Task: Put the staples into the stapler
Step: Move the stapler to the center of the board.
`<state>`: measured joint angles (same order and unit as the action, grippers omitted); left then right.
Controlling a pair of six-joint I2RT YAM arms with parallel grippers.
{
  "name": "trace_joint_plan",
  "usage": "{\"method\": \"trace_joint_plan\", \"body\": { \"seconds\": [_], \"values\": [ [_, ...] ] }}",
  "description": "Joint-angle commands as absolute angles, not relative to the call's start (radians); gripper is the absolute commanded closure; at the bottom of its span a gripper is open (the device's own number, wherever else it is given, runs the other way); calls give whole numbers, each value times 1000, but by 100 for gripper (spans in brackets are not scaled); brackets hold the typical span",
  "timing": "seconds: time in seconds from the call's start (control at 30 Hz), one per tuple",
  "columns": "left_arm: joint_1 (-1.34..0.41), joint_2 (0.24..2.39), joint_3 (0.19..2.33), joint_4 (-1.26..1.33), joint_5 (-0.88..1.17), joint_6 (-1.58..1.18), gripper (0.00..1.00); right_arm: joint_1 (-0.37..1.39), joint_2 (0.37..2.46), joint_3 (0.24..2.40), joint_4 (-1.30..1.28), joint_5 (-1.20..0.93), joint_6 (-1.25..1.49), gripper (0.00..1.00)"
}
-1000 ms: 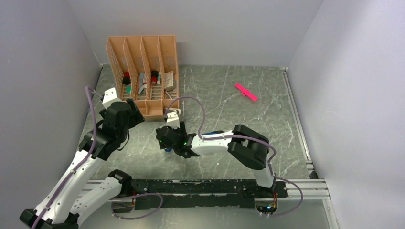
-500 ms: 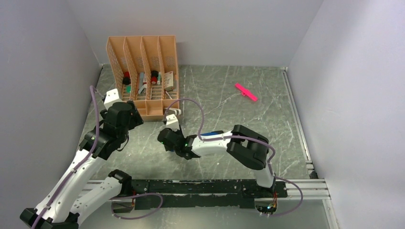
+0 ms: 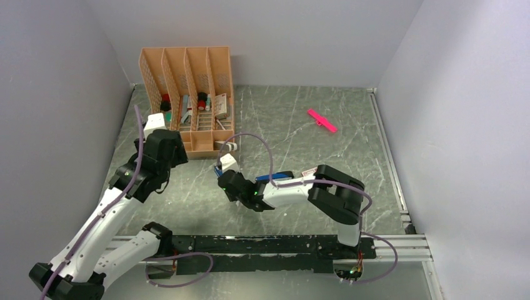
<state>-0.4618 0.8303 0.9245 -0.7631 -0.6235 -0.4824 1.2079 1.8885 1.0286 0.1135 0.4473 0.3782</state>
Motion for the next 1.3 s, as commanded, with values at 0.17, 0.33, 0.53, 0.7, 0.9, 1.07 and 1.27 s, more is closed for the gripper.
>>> {"method": "trace_joint_plan", "body": {
  "seconds": [0.17,0.33,0.53,0.7,0.9,1.07,1.27],
  "values": [
    [-457,841,912,-588,-401,-228,19,1145,1748,868,188,254,128,79],
    [-457,836,883,-486,-222,-125,19,1118,1709,825,187,162,57,74],
    [-457,851,865,-410,-66,-7,20,1082,1676,793,176,99,5,71],
    [-457,911,866,-405,-28,10,21,1008,1627,755,146,69,-10,71],
    [-461,994,887,-400,26,-8,22,935,1584,729,105,83,-27,72],
    [-469,1013,900,-378,51,5,22,874,1568,722,86,72,-24,73],
    [-475,1018,907,-380,67,62,22,860,1574,744,59,35,-68,73]
  ]
}}
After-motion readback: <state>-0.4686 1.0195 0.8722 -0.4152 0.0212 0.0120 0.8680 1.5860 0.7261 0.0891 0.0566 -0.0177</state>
